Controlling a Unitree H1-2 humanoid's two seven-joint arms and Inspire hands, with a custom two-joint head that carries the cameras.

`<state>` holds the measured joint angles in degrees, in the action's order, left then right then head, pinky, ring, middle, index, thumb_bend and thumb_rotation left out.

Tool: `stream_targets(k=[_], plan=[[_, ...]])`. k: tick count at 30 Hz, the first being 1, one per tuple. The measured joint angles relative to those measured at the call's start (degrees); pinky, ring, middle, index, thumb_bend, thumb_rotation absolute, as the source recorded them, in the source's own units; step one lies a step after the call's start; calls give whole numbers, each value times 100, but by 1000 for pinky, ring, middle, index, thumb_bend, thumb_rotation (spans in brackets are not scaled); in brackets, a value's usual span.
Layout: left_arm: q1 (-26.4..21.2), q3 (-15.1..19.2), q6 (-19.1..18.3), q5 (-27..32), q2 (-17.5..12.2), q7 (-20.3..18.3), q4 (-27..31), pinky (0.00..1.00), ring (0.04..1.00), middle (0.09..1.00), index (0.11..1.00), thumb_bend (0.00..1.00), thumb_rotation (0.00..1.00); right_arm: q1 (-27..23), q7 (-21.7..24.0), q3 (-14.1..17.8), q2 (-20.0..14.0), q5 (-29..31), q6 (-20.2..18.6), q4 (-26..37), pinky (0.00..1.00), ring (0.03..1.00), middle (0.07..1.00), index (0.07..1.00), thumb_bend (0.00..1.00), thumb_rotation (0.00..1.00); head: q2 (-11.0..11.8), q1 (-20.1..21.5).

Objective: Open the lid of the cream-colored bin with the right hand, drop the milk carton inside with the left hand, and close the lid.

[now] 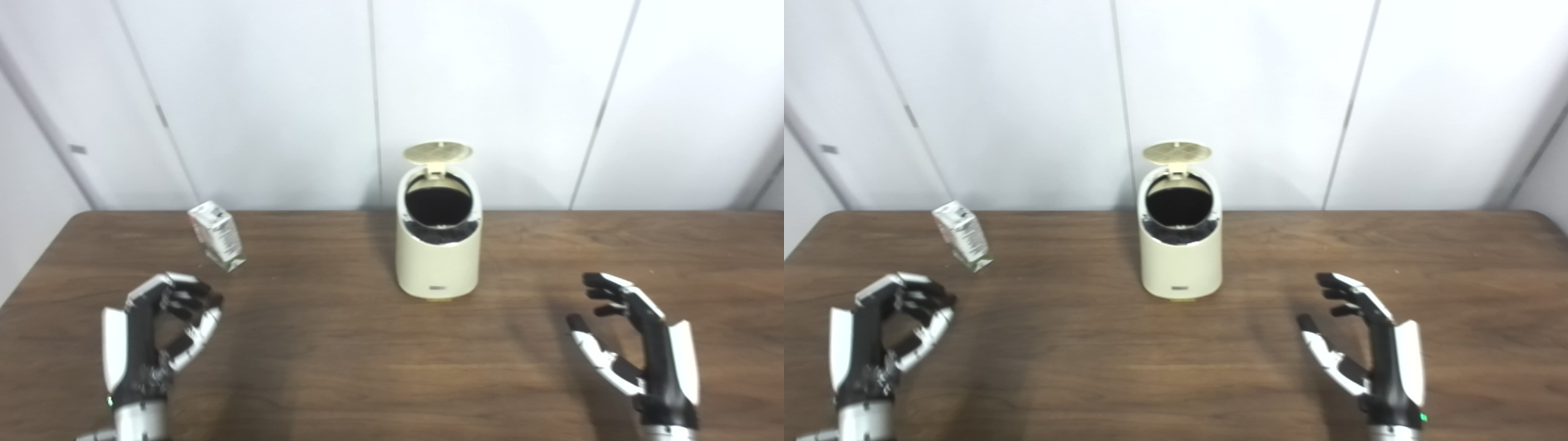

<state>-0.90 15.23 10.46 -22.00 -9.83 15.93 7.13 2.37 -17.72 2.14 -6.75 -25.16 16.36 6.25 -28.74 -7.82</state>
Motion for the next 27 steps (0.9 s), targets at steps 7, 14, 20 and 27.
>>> stream_targets(k=[7, 14, 20, 27], plan=[[-106, 171, -1427, -82, 13, -85, 53, 564, 768, 911, 961, 911, 290, -224, 10, 272, -318, 416, 339, -363, 541, 663, 697, 686, 223, 311, 237, -1010], [-479, 173, -2132, -198, -3, -70, 289, 810, 973, 1000, 1000, 928, 358, -440, 148, 529, -688, 945, 577, -847, 535, 675, 711, 679, 242, 434, 317, -1829], [-824, 79, -2310, -164, -46, -145, 460, 826, 980, 1000, 1000, 915, 327, -558, 308, 623, -763, 1335, 617, -1059, 522, 665, 709, 686, 311, 599, 413, -2285], [-957, -47, -2775, -340, -196, -230, 378, 770, 939, 999, 1000, 963, 411, -637, 331, 661, -931, 1335, 676, -1268, 487, 640, 707, 686, 272, 559, 510, -2497]])
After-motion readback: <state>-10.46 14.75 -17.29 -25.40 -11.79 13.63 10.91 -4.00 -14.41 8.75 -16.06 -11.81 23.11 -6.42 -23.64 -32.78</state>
